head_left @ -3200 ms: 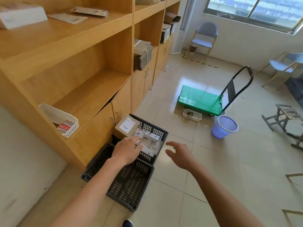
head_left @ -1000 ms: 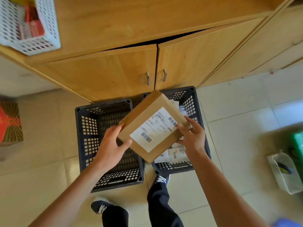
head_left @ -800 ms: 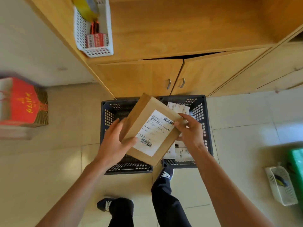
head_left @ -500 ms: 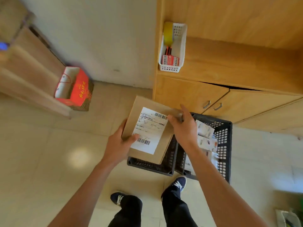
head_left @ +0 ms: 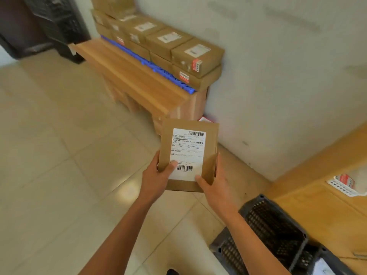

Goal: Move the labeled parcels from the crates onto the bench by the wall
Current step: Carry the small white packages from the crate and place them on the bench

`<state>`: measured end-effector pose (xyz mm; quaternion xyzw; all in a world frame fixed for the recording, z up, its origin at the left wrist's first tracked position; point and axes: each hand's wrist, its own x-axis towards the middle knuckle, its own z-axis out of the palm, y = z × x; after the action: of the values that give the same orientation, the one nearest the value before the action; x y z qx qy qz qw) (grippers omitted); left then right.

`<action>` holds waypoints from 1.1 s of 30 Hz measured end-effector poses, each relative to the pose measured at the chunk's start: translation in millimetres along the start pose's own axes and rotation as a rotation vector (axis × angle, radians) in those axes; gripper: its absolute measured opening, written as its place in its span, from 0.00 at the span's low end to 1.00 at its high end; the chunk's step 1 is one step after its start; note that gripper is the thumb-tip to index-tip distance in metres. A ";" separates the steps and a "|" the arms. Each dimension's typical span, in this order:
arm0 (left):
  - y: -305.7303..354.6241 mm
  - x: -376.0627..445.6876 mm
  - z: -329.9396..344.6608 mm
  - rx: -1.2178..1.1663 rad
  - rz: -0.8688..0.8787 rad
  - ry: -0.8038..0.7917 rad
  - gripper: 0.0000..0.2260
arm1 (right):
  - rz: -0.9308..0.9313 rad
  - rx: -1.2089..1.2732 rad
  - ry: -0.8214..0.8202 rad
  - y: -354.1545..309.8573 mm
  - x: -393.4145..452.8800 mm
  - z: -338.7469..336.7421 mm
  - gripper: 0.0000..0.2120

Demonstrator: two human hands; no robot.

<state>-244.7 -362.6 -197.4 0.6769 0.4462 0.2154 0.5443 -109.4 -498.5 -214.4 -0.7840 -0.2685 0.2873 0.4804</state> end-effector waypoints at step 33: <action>15.9 418.2 -294.2 -0.029 0.066 0.403 0.31 | -0.437 -0.170 -0.372 -252.2 425.2 294.9 0.44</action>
<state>-254.7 148.2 -171.3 0.6265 0.5207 0.3705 0.4462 -61.2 73.9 -177.5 -0.6791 -0.5371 0.2922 0.4061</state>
